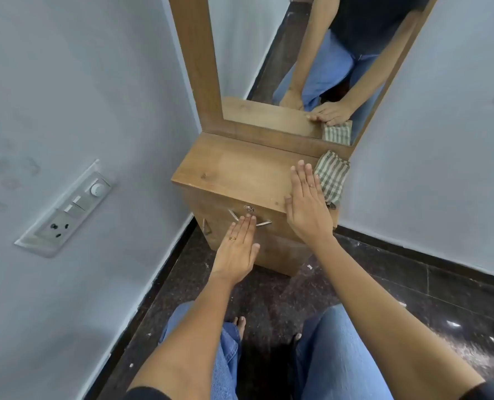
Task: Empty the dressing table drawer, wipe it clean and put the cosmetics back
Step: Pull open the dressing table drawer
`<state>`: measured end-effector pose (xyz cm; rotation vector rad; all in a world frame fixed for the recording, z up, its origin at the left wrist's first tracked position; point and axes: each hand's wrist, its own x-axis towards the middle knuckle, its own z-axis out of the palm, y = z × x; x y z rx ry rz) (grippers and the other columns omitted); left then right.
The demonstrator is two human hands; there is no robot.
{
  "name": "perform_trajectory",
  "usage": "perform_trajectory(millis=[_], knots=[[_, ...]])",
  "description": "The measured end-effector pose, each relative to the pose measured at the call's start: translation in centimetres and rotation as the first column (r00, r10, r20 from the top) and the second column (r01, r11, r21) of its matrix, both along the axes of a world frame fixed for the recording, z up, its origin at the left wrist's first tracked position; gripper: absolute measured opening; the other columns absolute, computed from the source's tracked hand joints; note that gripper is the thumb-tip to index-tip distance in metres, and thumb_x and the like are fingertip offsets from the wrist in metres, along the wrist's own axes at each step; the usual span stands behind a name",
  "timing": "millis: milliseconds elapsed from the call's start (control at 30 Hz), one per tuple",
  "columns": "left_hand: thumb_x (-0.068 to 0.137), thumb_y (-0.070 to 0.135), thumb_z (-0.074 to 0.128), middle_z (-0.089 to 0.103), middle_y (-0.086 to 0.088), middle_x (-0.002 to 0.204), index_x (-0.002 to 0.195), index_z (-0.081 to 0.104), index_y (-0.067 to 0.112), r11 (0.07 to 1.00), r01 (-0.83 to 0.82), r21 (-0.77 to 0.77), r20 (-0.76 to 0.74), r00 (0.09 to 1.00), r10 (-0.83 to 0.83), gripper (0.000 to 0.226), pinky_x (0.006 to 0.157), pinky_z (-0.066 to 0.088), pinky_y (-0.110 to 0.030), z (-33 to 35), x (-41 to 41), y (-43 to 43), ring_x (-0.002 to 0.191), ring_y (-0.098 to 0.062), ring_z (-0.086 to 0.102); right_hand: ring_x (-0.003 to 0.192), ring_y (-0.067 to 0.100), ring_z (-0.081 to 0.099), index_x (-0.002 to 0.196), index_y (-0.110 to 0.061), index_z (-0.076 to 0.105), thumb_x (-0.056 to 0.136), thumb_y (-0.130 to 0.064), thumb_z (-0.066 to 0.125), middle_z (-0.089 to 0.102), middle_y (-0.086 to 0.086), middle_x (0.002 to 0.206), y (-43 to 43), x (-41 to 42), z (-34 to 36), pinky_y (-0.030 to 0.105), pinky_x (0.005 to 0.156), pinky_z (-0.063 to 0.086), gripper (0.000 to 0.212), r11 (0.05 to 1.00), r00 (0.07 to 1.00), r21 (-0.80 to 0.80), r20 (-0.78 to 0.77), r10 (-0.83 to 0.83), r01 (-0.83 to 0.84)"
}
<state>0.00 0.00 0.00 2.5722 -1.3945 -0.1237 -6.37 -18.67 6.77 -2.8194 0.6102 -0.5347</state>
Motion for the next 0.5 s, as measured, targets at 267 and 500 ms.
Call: perform_trajectory(millis=[267, 500], knots=[[0.092, 0.041, 0.003, 0.021, -0.009, 0.157, 0.150, 0.014, 0.006, 0.998, -0.038, 0.051, -0.045, 0.998, 0.040, 0.069, 0.119, -0.007, -0.030, -0.2, 0.5, -0.1, 0.147, -0.020, 0.011, 0.145, 0.015, -0.003, 0.149, -0.007, 0.018, 0.098, -0.024, 0.026, 0.011, 0.008, 0.159, 0.1, -0.4, 0.1, 0.032, 0.120, -0.001, 0.054, 0.999, 0.999, 0.013, 0.017, 0.047, -0.047], [0.088, 0.041, 0.000, 0.028, -0.010, 0.154, 0.149, 0.022, 0.005, 0.997, -0.055, 0.045, -0.082, 0.995, 0.059, 0.074, 0.120, -0.004, -0.029, 0.7, -0.3, 0.3, 0.146, -0.020, 0.016, 0.146, 0.014, -0.003, 0.149, -0.010, 0.022, 0.096, -0.014, 0.031, 0.011, 0.002, 0.158, 0.6, -1.3, 0.6, 0.029, 0.120, -0.003, 0.054, 0.990, 0.990, 0.083, 0.089, 0.105, -0.112]])
